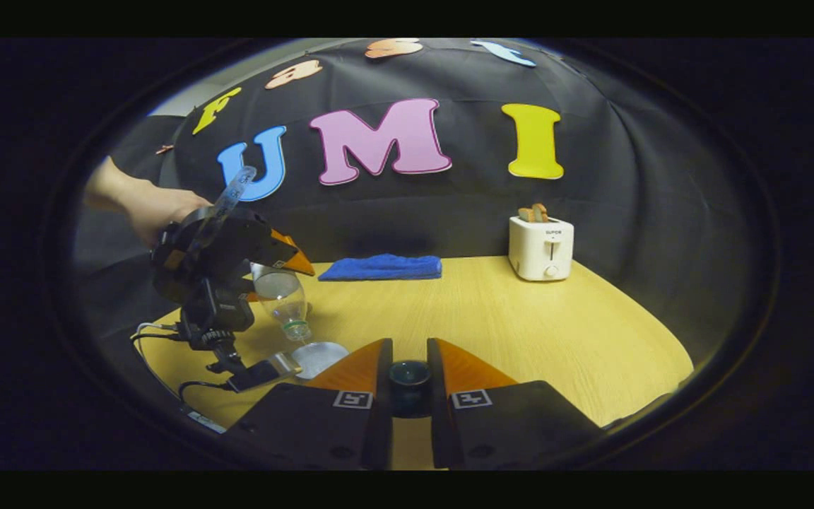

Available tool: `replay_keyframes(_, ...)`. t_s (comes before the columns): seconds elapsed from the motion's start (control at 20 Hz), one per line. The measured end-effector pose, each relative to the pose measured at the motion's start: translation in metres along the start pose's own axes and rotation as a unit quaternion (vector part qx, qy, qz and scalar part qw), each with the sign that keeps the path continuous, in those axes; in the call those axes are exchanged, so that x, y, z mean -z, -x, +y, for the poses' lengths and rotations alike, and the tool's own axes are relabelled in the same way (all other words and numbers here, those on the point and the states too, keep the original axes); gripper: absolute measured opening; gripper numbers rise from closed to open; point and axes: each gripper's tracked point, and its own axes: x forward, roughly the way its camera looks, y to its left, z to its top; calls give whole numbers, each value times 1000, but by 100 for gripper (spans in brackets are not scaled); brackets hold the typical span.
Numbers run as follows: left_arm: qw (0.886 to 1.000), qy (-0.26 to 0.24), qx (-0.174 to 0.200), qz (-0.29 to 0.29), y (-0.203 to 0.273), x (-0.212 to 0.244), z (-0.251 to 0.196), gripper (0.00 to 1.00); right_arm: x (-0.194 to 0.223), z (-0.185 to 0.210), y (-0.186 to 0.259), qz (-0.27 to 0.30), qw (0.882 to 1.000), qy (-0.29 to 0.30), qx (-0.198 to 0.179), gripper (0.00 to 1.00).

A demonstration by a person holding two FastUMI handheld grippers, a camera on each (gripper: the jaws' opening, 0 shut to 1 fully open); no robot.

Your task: Open the teacup lid with one hand, grasp the water bottle and pour water into the teacup with the other hand; after pouring, place the water bottle on the coaster and then close the teacup lid.

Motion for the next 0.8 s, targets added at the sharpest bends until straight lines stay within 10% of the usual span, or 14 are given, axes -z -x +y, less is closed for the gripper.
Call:
replay_keyframes(0.5,978,201,-22,-56,10,-5,-20,76,-23,-8,1,4,1000,8,10,25)
replay_keyframes(0.65,943,325,-21,-68,25,3,-31,76,-38,-10,0,4,1000,18,11,20)
replay_keyframes(0.8,885,457,-35,-78,34,8,-30,76,-53,-8,0,8,1000,29,6,25)
